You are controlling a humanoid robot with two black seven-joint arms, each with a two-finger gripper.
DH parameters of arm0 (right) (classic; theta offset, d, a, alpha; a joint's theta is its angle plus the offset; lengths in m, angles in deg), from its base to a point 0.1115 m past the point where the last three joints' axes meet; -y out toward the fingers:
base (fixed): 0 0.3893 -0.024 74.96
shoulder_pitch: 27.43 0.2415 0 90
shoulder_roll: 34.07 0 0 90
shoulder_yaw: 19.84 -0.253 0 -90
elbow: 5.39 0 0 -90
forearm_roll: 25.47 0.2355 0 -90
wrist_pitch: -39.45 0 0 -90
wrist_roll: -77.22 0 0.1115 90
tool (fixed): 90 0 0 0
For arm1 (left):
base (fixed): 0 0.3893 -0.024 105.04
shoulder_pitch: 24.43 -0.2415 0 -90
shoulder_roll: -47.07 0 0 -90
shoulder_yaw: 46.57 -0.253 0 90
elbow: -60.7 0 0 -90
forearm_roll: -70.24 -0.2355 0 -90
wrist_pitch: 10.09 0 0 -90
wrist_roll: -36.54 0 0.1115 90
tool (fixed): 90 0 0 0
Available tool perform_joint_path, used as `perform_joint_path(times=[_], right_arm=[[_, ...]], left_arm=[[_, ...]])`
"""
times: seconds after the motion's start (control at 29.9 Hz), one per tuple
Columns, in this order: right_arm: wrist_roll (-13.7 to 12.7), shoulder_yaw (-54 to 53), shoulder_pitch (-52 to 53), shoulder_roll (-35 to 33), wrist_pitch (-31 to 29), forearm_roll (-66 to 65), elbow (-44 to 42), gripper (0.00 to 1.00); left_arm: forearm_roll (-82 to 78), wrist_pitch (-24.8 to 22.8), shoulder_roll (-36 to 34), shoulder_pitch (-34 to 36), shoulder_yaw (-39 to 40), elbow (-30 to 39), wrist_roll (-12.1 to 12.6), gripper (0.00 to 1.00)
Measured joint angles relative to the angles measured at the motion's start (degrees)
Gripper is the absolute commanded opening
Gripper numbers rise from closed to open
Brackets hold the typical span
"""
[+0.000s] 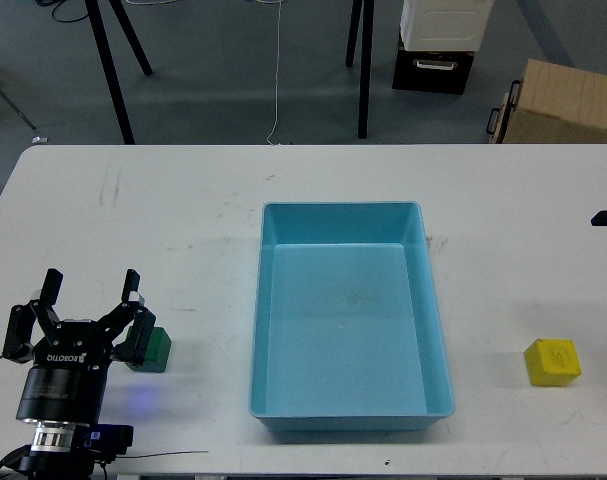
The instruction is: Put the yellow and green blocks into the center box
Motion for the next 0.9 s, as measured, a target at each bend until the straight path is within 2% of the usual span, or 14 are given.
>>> perform_joint_path(times=[0.33,0.73,0.77,0.83,0.9], right_arm=[[0.0,15.7,7.0,5.6,-0.2,-20.9,0.8,1.00],[0.0,29.7,15.6,12.8,-0.2,-24.8,-1.2,0.98],[0.0,30.3,15.8,13.4,-0.2,-24.8,-1.7,0.96],[0.0,30.9,16.0,14.5,-0.2,-24.8,-2.4,0.83],[0.0,31.2,16.0,15.1,-0.2,-24.8,-2.6,0.63]], left_arm=[[0.0,0.0,0.0,0.5,0.0,-0.6,0.0,1.00],[-0.1,0.0,0.0,0.9,0.0,-1.5,0.0,1.00],[-0.1,0.0,0.0,0.9,0.0,-1.8,0.0,1.00],[-0.1,0.0,0.0,1.0,0.0,-2.0,0.0,1.00],[-0.2,0.0,0.0,1.0,0.1,-2.0,0.0,1.00]])
